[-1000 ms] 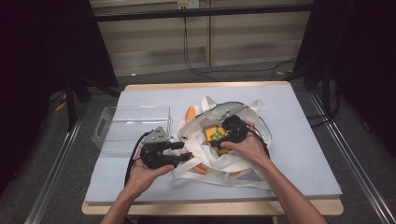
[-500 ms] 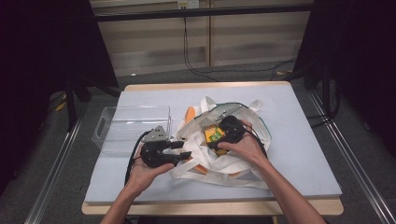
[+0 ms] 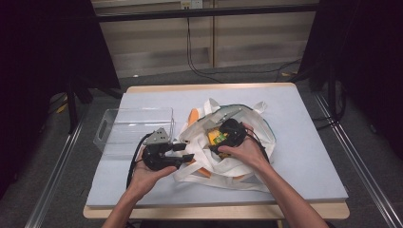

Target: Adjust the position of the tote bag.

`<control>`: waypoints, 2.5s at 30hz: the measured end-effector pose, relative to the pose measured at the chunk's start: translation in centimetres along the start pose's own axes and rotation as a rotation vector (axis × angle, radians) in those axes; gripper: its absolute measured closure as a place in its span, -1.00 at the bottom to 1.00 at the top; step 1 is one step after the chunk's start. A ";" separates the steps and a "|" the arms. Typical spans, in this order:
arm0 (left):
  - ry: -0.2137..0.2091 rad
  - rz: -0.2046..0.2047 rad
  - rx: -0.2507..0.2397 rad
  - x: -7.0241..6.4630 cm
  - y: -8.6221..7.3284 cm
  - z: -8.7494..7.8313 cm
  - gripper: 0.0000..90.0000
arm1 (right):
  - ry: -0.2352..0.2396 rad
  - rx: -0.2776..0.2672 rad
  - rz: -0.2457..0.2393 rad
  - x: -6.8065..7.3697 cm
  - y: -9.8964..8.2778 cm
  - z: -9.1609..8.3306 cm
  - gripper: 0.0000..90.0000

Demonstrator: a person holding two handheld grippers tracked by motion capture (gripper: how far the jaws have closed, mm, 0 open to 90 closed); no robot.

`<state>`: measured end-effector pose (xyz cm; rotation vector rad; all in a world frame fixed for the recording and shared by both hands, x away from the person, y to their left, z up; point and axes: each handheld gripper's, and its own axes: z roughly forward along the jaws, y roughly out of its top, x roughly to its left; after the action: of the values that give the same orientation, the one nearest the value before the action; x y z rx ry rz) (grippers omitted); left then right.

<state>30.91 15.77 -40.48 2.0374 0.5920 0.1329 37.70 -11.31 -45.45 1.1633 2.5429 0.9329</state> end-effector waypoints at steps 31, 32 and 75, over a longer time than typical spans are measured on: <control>0.030 -0.017 -0.024 0.8 0.0 -0.9 -0.01 | 0.054 -0.060 0.080 -1.5 0.1 -2.6 -0.42; 0.031 -0.018 -0.024 0.8 0.0 -0.9 -0.01 | 0.053 -0.073 0.082 -1.6 0.1 -2.8 -0.40; 0.023 -0.017 -0.011 0.8 -0.1 -0.6 -0.01 | 0.128 -0.153 -0.005 -2.5 -3.4 -6.0 -0.73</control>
<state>31.38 16.68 -40.39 2.0217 0.6218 0.1495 34.79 -17.66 -43.06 1.0859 2.5157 1.2135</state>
